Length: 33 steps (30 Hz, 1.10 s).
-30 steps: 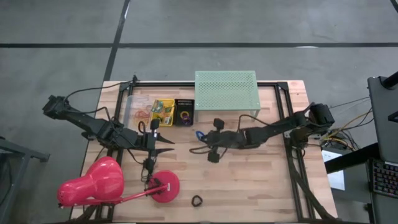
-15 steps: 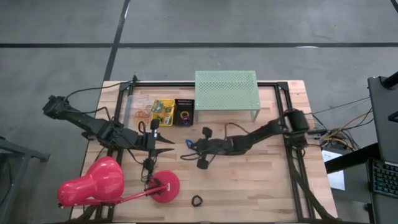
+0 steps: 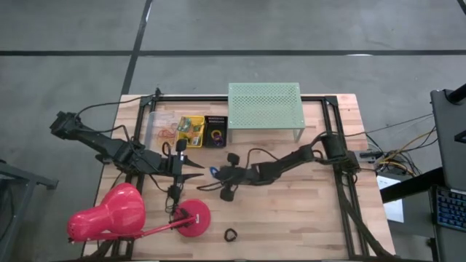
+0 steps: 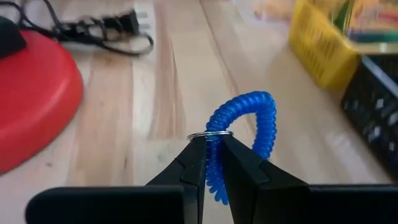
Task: Pick & Place Office Desk Supplies
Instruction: Put the blue spring rubber band into the black bin
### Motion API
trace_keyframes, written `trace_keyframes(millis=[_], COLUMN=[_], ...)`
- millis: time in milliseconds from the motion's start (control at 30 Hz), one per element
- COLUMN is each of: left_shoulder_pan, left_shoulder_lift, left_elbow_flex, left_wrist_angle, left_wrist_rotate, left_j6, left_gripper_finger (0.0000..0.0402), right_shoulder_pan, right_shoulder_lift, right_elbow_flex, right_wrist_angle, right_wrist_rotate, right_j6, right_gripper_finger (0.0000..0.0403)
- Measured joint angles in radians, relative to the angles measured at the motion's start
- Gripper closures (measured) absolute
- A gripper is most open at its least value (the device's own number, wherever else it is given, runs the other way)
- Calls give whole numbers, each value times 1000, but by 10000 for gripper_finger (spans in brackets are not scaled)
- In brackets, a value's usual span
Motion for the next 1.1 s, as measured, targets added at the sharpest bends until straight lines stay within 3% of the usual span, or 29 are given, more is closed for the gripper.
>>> trace_keyframes(millis=[567,933,1100], left_shoulder_pan=[0,0,0], left_shoulder_lift=[0,0,0], left_elbow_flex=[0,0,0], left_wrist_angle=[2,2,2], left_wrist_rotate=[0,0,0], left_j6=[-1,-1,-1], left_gripper_finger=[303,303,303], right_shoulder_pan=[-4,-5,-5], right_shoulder_lift=[-3,-3,-3], right_elbow_flex=[-8,0,17], right_wrist_angle=[-164,-157,-155], right_wrist_rotate=[-2,0,-99], right_j6=[147,131,130], right_gripper_finger=[367,367,351])
